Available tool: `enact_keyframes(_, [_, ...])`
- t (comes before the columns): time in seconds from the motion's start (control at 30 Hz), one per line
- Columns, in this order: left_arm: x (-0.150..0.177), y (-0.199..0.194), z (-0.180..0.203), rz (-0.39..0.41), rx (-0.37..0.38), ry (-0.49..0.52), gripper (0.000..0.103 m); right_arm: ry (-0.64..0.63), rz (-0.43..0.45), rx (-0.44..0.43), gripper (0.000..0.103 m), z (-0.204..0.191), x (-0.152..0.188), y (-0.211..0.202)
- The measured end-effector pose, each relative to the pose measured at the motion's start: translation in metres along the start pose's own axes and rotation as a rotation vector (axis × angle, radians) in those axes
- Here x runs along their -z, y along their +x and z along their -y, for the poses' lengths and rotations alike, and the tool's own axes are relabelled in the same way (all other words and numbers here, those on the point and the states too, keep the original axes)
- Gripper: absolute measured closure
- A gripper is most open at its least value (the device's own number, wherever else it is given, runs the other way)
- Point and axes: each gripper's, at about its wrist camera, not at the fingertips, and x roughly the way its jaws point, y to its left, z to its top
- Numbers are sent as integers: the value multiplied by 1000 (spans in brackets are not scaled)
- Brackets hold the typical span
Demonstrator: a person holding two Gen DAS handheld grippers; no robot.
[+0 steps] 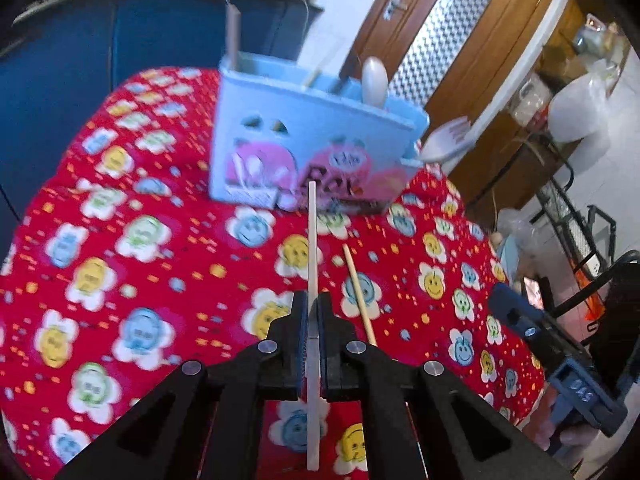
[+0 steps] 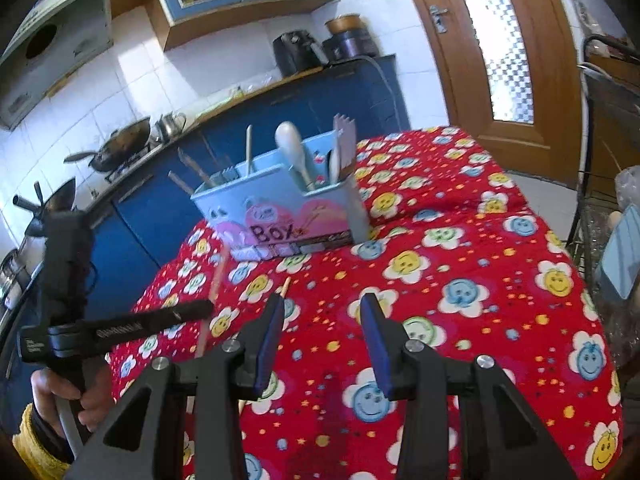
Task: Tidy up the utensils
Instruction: 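Lift the chopsticks with both tools up toward the caddy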
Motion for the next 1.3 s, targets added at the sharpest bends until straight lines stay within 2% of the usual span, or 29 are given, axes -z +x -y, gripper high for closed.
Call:
enact_keyframes(0.3, [-7,-45,-22,178,-31,33,98,-86,-182,-17,60,-32,-4,37])
enact_keyframes(0.37, [-8,-53,-26,209,-41,44,98,-99,-243,-20,64,-38,-5,48])
enact_keyframes(0.6, [-9,-65,-37,270,-47,46,98,-172,-415,4,79,-62,-4,81])
enact_keyframes(0.8, [-8,-66,-43,278,-32,49,98,-198,-502,52,85,-68,-8,101])
enact_keyframes(0.9, [-8,-64,-47,279,-25,42,98,-197,-532,65,86,-68,-8,109])
enact_keyframes(1.13, [-9,-62,-52,287,-15,36,98,-221,-542,69,92,-72,-11,118])
enact_keyframes(1.3, [-11,-66,-50,312,9,36,98,-137,-501,22,96,-60,-13,117])
